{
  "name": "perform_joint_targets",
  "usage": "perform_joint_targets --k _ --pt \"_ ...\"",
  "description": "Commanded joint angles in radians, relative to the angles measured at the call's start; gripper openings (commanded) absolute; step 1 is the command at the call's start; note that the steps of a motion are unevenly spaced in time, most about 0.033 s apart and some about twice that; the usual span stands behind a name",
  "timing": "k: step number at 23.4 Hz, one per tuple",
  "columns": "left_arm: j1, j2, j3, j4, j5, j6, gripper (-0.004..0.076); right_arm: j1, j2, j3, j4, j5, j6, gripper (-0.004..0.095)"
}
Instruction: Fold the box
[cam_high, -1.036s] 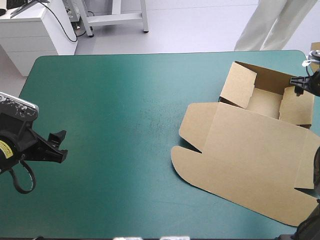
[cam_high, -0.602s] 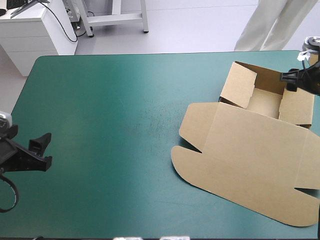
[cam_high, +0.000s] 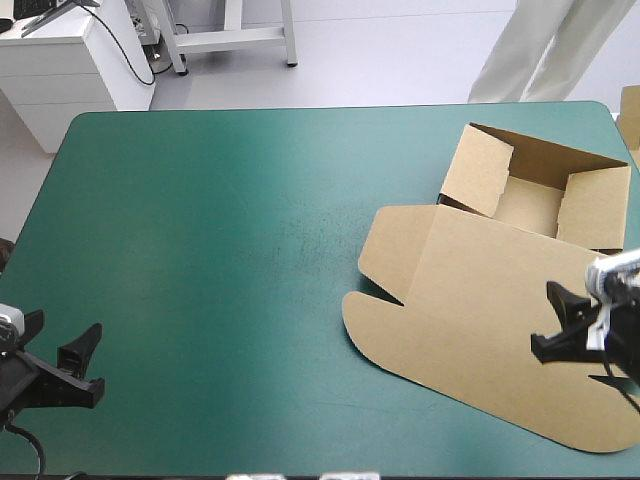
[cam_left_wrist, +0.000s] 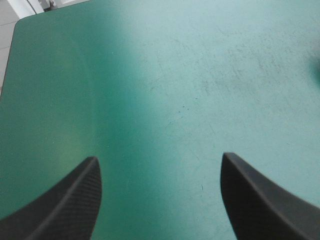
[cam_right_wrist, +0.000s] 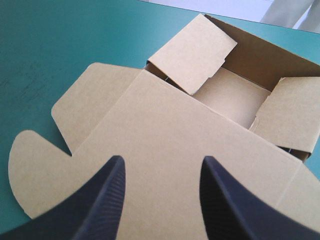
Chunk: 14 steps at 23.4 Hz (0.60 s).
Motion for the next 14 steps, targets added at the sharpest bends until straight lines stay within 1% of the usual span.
perform_joint_targets --k 1,3,5,7,10,14 --pt "-0.004 -0.05 0.051 -0.011 -0.159 -0.015 0.0476 0.004 -0.115 0.095 0.008 -0.079 -0.033 0.036" --pt "-0.004 -0.11 0.132 -0.03 -0.229 -0.01 0.0476 0.004 -0.218 0.208 0.051 -0.081 -0.036 0.0298" --pt "-0.004 -0.165 0.187 -0.041 -0.279 -0.01 0.0462 0.004 -0.287 0.304 0.094 -0.085 -0.045 0.0205" --pt "-0.004 -0.199 0.222 -0.045 -0.297 -0.01 0.0442 0.004 -0.324 0.362 0.121 -0.091 -0.075 0.0157" --pt "-0.004 -0.265 0.301 -0.055 -0.31 -0.01 0.042 0.004 -0.397 0.451 0.141 -0.107 -0.077 0.0085" --pt "-0.004 -0.319 0.371 -0.093 -0.32 -0.005 0.0419 0.004 -0.452 0.508 0.168 -0.107 -0.077 0.007"
